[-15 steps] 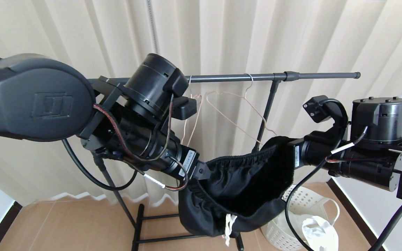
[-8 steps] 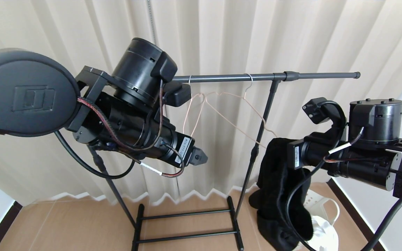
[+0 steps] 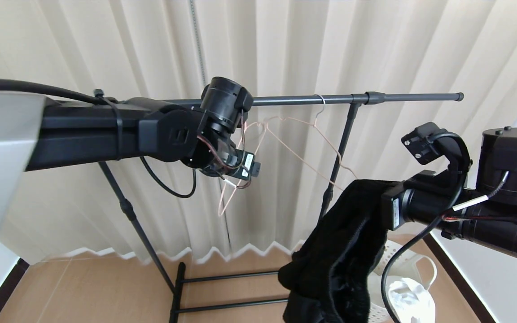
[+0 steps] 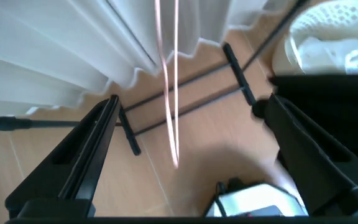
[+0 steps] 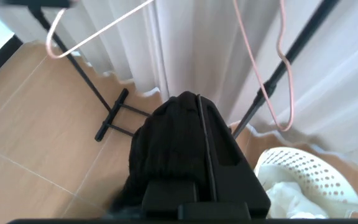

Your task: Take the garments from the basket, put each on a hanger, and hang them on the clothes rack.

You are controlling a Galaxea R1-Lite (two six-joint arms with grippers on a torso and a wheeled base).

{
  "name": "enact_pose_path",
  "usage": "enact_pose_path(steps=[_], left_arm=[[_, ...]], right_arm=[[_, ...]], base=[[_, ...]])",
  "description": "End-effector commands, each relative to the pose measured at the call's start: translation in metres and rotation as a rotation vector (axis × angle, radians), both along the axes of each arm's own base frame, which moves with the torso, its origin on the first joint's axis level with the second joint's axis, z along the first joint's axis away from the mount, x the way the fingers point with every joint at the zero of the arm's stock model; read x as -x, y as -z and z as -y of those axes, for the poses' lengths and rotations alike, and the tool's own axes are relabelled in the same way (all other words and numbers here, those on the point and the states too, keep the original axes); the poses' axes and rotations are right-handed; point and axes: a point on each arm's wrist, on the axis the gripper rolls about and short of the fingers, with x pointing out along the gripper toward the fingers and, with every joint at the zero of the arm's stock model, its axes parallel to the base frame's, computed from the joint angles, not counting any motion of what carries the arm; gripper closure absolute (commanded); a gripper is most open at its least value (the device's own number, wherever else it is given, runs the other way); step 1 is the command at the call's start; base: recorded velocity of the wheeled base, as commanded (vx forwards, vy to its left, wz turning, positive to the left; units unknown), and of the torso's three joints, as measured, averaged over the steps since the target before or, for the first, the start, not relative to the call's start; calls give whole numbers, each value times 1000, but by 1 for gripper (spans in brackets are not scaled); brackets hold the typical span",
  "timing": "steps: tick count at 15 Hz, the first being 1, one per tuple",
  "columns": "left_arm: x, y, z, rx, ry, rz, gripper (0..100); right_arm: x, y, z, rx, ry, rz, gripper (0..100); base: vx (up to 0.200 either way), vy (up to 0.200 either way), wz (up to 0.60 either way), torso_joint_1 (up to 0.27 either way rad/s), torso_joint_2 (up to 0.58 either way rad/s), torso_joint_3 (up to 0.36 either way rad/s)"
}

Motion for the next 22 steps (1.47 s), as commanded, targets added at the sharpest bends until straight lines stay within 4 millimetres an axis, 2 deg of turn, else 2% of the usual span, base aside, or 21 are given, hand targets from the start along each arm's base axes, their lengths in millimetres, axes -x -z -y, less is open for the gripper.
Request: enact_pose_path(steps=[1,7,15,16,22], left_arm=[[-43,35,4,-22,-68,-10,0],[-59,56,6,-23,-80,-18,0],[-68,64,8,19,-99,9,0],[-68,64,8,20,-98,9,100],[-68,63,8,22,-101,11,100]], right_arm=[[7,-3,1,-2,-12,12,100],[7,-1,1,1,-12,7,100],[6,0,0,2,-12,4,100],[6,0,0,2,-12,4,100],[6,0,0,2,-12,4,100]], base=[[0,0,0,0,0,0],[0,0,0,0,0,0],[0,0,0,0,0,0],[0,0,0,0,0,0],[0,0,0,0,0,0]])
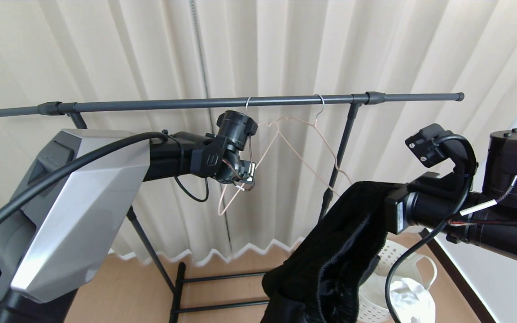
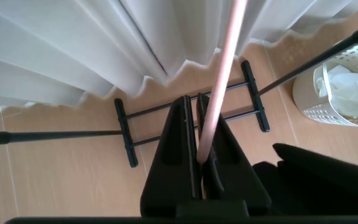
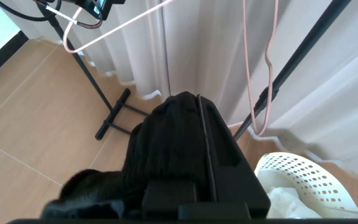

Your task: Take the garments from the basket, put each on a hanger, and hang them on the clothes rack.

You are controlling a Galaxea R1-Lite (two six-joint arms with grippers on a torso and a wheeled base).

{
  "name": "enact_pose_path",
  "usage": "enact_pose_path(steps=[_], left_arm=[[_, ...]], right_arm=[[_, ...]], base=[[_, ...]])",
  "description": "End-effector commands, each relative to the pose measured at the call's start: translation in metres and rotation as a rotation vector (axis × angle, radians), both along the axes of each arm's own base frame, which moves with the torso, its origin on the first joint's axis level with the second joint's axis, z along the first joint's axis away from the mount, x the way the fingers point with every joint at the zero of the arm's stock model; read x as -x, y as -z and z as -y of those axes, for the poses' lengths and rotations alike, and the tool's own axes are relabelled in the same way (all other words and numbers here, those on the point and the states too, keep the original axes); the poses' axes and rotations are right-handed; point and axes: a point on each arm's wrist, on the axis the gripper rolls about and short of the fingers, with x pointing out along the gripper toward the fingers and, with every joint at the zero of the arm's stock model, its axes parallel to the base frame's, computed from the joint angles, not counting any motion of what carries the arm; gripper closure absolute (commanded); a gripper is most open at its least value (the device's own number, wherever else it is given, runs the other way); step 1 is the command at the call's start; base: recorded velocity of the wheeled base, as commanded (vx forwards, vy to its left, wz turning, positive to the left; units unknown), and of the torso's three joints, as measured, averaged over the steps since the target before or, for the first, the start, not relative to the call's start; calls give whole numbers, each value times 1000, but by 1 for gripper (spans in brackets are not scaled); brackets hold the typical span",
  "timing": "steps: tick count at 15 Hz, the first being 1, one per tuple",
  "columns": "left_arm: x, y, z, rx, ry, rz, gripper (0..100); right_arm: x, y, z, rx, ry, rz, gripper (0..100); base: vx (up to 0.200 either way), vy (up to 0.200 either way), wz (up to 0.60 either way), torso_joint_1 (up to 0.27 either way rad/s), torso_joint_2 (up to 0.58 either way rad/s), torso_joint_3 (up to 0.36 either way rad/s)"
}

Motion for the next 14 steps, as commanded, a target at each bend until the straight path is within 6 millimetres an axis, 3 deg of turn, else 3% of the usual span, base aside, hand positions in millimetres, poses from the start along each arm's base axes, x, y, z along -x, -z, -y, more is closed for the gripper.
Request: enact_pose_path(steps=[1,6,14], left_arm=[[0,-1,0,1,-2,2,100],[2,-6,0,3,-4,13,100],[25,-50,3,48,9,90,100]], right_arm=[[0,0,0,0,-1,0,100],[0,-1,0,-1,-1,2,100],[1,-2,0,-3,-1,7,100]], base=[[0,0,0,0,0,0],[0,0,0,0,0,0],[0,0,0,0,0,0]])
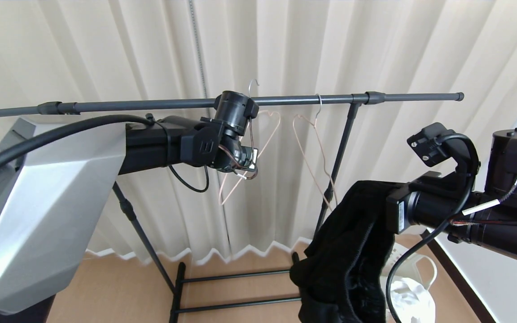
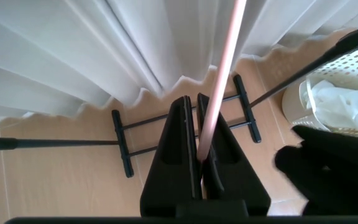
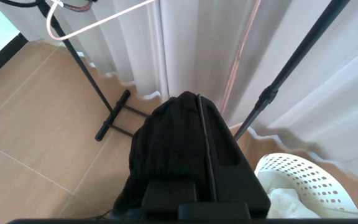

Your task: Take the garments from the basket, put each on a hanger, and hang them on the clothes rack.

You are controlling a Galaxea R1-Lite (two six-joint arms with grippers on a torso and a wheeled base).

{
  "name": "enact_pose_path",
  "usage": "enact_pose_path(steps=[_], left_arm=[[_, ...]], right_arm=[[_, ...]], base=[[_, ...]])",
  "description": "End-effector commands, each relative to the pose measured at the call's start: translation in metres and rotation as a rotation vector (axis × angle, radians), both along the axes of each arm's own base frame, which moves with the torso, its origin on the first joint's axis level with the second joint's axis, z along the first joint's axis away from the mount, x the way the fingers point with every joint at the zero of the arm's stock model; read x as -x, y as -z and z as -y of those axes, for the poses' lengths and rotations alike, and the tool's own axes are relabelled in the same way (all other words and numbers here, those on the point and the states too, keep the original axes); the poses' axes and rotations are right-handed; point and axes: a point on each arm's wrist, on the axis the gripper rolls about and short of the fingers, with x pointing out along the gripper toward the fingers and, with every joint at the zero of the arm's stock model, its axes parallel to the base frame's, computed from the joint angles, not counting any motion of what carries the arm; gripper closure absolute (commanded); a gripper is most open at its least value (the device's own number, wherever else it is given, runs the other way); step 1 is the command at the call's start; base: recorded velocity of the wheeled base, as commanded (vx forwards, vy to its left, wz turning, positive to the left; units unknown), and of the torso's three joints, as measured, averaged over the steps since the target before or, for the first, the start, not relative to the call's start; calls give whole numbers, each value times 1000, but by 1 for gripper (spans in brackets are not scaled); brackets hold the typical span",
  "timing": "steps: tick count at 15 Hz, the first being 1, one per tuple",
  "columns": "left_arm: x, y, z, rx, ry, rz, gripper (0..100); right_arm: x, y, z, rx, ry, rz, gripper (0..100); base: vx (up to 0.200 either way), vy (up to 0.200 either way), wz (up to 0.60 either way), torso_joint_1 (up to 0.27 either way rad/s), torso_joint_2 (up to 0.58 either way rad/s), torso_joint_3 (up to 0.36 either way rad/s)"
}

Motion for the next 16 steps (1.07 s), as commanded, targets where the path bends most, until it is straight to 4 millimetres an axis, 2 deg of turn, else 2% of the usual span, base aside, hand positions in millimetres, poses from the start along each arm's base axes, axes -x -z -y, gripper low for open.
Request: enact_pose_path(steps=[1,7,10,11,12,14,15,16], left_arm=[[9,-13,0,9,5,21,100],[45,-24,-12,-19,28,-16,100],[85,-42,-32,-23,45,-26,100],[85,-42,-32,-23,45,-26,100],[118,-46,-47,-39,63,-48,100],[143,-42,-56,-46,86,-59,100],[165,-33,-70,-40,99,-44,100],[172,-30,-73,-36,107,-36,100]], right_arm=[[0,0,0,0,0,1,100],[1,-2,1,-4,1,8,100],[0,-2,0,-4,1,8,100],[0,-2,0,-4,1,8,100],[0,-1,0,0,1,3,100],[-1,-1,0,8,24,7,100],[-8,5,-1,46,109,3,100],[-11,6,-1,72,144,9,100]], base=[[0,0,0,0,0,0],[0,0,0,0,0,0],[0,0,0,0,0,0],[0,0,0,0,0,0],[0,0,0,0,0,0],[0,0,0,0,0,0],[0,0,0,0,0,0],[0,0,0,0,0,0]])
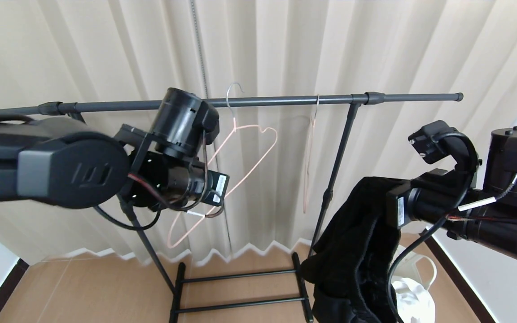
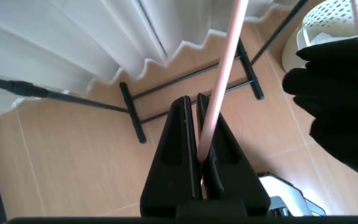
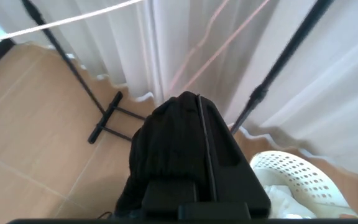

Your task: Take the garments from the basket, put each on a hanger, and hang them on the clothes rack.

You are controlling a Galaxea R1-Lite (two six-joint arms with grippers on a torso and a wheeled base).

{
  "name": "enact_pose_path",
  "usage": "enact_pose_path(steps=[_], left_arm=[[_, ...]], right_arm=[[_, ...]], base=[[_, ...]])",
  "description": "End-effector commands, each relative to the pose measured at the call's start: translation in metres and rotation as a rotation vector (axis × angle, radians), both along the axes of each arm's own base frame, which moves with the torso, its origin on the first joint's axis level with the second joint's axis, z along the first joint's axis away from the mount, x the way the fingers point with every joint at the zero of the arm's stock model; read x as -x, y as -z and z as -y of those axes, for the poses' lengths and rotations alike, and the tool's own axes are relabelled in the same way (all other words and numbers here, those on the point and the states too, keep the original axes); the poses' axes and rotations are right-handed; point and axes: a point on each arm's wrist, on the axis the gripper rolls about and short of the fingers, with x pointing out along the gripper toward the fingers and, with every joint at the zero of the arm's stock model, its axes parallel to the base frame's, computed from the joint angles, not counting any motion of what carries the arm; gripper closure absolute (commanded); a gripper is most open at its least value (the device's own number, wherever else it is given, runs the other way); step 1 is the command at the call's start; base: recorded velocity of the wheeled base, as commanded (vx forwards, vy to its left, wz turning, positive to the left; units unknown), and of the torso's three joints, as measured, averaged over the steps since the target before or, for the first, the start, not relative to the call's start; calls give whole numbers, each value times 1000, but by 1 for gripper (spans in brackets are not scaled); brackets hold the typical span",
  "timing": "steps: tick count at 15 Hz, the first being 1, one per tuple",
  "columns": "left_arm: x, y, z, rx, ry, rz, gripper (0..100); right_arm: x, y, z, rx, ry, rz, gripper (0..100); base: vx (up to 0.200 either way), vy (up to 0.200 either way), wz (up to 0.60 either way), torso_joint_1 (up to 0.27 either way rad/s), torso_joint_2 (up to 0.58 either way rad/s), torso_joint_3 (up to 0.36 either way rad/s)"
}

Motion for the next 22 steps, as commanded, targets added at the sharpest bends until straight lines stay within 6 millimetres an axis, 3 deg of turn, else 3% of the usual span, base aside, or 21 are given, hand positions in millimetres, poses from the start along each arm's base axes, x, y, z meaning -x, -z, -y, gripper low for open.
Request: enact_pose_path(steps=[1,2,3,5,10,22], left_arm=[[58,0,-32,24,56,67,100],[64,1,-36,16,68,75,100],[85,9,-49,-13,118,91,100],[105,14,-60,-10,205,115,100],[124,28,-71,-12,363,139,100],[124,47,-24,6,549,120,100]], right_arm=[[-17,13,-5,101,143,-2,100],[-21,15,-6,123,185,-2,100],[-29,19,-8,163,287,2,100],[-31,20,-8,171,305,2,100],[-39,7,-6,153,361,44,100],[-50,2,-7,119,415,59,100]], base=[[0,0,0,0,0,0],[0,0,0,0,0,0],[0,0,0,0,0,0],[0,0,0,0,0,0],[0,0,0,0,0,0],[0,0,0,0,0,0]])
